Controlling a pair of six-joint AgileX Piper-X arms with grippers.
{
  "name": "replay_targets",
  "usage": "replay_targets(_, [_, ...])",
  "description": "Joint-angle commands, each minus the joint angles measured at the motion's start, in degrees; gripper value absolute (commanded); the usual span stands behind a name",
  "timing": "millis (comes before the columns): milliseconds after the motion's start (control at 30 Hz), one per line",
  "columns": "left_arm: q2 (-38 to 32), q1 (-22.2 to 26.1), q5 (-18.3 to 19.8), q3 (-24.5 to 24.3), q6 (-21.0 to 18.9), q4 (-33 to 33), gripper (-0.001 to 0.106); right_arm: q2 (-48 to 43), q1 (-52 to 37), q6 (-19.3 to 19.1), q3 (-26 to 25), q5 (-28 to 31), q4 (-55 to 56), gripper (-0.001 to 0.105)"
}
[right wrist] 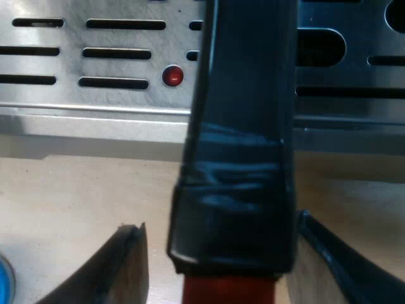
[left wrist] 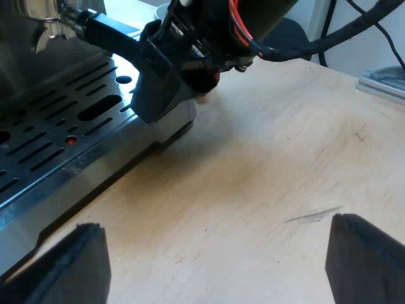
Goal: Grind coffee beans and then tamp
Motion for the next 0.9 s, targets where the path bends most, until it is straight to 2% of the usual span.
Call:
replay_targets(33, [-0.42, -0.31, 0.60, -0.08, -0.52, -0.10, 0.071, -0.07, -0.28, -0.11, -0.35, 0.14, -0.38, 0.051])
replay_targets(233, [-0.42, -0.31, 0.60, -0.08, -0.52, -0.10, 0.071, -0.07, -0.28, 0.50, -0.35, -0.13, -0.21, 0.051])
replay_targets(367, [-0.42, -0.31, 0.60, -0.08, -0.52, -0.10, 0.071, -0.07, -0.28, 4.69, -0.35, -0.77, 1.67, 0.046])
replay_targets(900, [-0.42, -0.31, 0.60, -0.08, -0.52, -0.10, 0.071, -0.07, -0.28, 4.67, -0.35, -0.76, 3.61, 0.043])
